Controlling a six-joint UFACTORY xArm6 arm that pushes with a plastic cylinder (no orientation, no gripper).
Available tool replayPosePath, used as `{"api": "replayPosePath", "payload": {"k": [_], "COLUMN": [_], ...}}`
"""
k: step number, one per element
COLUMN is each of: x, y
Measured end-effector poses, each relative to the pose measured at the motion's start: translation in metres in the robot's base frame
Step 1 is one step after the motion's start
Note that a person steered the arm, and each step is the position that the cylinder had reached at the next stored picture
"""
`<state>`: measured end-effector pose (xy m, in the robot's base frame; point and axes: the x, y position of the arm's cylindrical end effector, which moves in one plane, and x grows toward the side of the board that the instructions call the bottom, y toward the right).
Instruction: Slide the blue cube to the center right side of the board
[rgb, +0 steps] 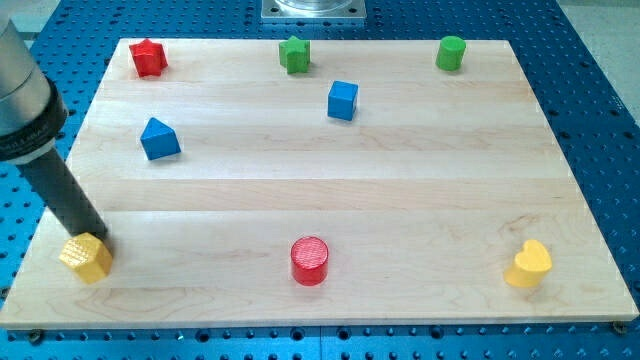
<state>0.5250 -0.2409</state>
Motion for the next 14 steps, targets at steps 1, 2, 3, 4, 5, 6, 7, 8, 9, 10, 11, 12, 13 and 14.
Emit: {"api": "replayPosePath", "payload": {"k": [1,2,3,4,5,6,7,8,9,10,11,12,13,14], "x": [-0.053,-0.084,-0.084,-0.084,-0.098,-0.147,-0.188,-0.211,-0.210,-0.190,-0.199,-0.191,-0.157,-0.137], "y": [0.029,0.080,0.081,0.081,0.081,0.115,0.189,0.254,0.333,0.375,0.333,0.264,0.266,0.270]}}
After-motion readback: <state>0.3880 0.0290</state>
